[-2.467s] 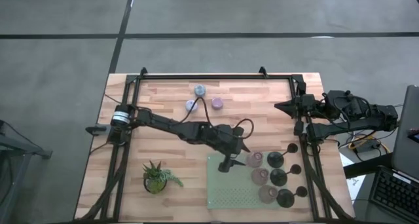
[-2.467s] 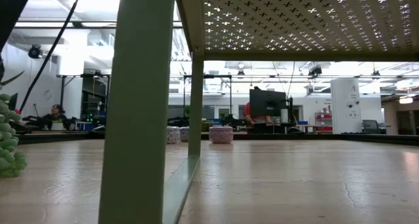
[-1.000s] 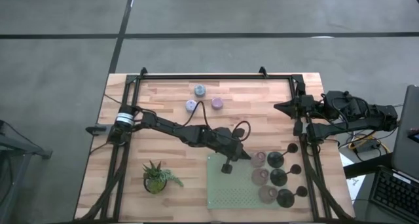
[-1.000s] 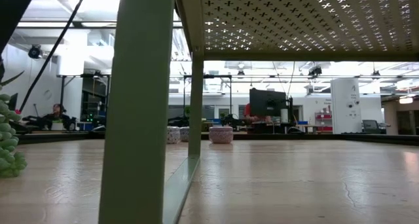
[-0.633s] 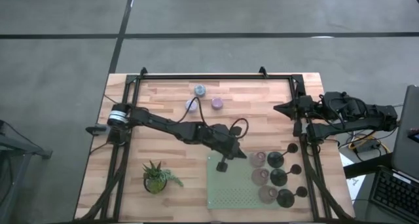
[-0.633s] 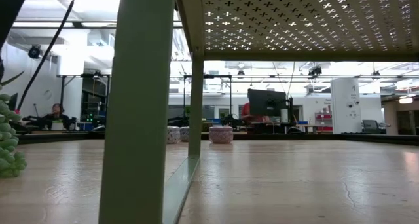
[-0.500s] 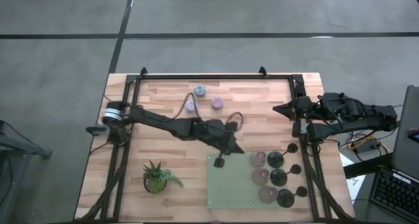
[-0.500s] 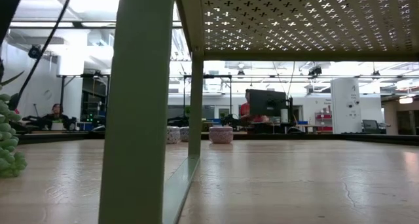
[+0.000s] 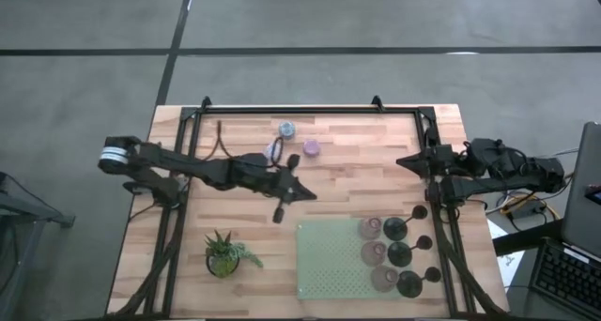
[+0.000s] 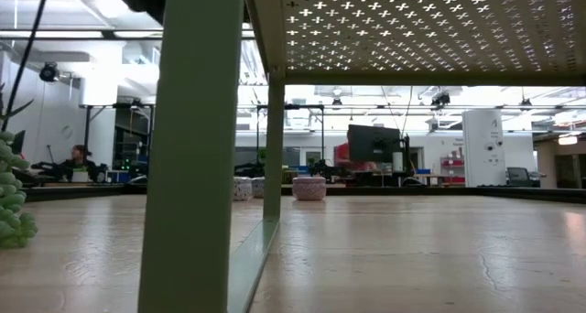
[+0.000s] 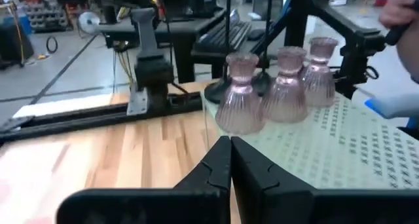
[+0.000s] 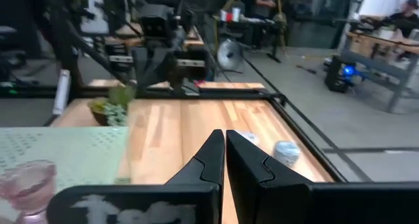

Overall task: Pick & Place candle stick holders
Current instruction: Put the red patterned scented candle on the shelf

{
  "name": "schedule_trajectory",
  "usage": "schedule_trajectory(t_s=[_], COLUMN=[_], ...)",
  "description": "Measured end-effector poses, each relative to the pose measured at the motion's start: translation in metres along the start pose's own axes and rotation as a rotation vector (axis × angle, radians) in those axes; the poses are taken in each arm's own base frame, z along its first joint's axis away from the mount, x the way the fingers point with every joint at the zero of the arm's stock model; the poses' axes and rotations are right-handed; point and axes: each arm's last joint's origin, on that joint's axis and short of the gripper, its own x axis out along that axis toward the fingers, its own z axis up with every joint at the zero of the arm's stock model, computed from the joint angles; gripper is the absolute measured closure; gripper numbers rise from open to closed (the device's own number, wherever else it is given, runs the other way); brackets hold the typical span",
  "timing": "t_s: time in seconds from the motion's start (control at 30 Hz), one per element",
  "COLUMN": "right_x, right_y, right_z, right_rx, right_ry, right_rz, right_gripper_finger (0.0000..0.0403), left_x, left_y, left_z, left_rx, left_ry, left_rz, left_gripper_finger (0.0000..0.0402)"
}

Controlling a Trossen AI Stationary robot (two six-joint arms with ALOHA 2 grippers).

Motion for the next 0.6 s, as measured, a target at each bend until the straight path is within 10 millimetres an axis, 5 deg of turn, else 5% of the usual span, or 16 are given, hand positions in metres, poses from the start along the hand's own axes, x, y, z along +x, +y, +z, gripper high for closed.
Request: schedule_trajectory(t_s=[0.23,0.6], right_x=[-0.001,0.009], right_y=[0.001,0.004], right_z=[-0.027,-0.079], right_rx=[0.03,0.062], right_ry=[-0.104,-0.138], right_rz=[0.016,0.018], right_gripper_finger=[0.0394,0.0394], left_x=[-0.027,-0.039], left_y=[-0.006,-0.008], left_z=[-0.006,-0.026], left_rx=[-0.007,-0.085], left_ry=[-0.132,-0.145], left_rz=[0.01,0.021], left_gripper_finger=[0.0392,0.0394])
